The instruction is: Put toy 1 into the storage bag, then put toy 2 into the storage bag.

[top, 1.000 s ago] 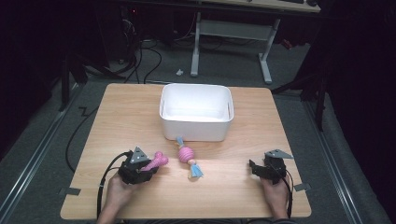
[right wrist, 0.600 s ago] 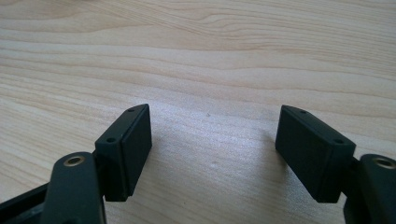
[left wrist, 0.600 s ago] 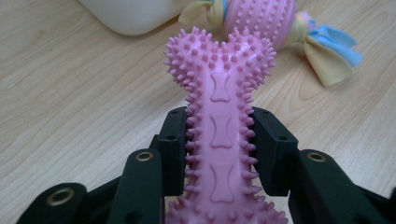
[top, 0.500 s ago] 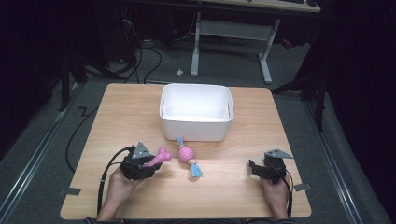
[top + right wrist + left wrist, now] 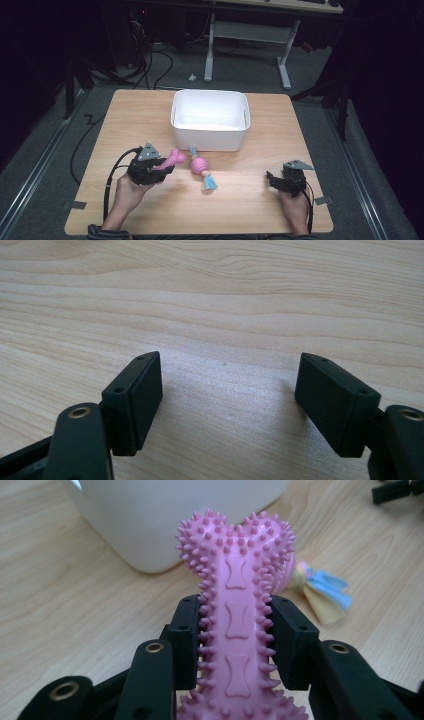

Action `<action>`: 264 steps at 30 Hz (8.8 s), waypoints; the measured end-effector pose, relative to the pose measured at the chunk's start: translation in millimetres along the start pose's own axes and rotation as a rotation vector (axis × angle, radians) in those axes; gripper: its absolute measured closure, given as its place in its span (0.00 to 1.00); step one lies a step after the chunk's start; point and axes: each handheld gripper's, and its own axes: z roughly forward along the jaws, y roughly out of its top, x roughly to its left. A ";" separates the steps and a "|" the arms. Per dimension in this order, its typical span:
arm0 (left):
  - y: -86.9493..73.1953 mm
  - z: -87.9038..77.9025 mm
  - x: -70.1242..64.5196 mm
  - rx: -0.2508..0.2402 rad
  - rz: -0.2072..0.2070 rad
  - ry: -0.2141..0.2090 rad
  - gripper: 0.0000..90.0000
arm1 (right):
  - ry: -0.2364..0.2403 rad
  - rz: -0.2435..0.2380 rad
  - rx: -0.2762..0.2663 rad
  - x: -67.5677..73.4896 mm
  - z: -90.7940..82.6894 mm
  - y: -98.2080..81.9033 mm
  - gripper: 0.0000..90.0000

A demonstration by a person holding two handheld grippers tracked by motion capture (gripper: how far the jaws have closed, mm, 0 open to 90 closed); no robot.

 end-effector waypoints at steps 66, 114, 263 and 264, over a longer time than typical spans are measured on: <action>149.2 61.3 52.7 -0.061 -0.019 0.060 0.65 | 0.004 -0.002 0.000 0.0 0.0 0.0 0.30; 136.1 85.0 54.7 0.000 -0.003 0.088 0.48 | 0.006 -0.004 0.000 0.3 -0.2 -0.2 0.30; -79.2 48.4 35.1 0.031 -0.197 0.301 0.25 | 0.288 -0.125 -0.101 66.1 -14.3 50.6 0.35; -79.2 48.4 35.1 0.031 -0.197 0.301 0.25 | 0.295 -0.128 -0.104 68.3 -13.9 52.1 0.35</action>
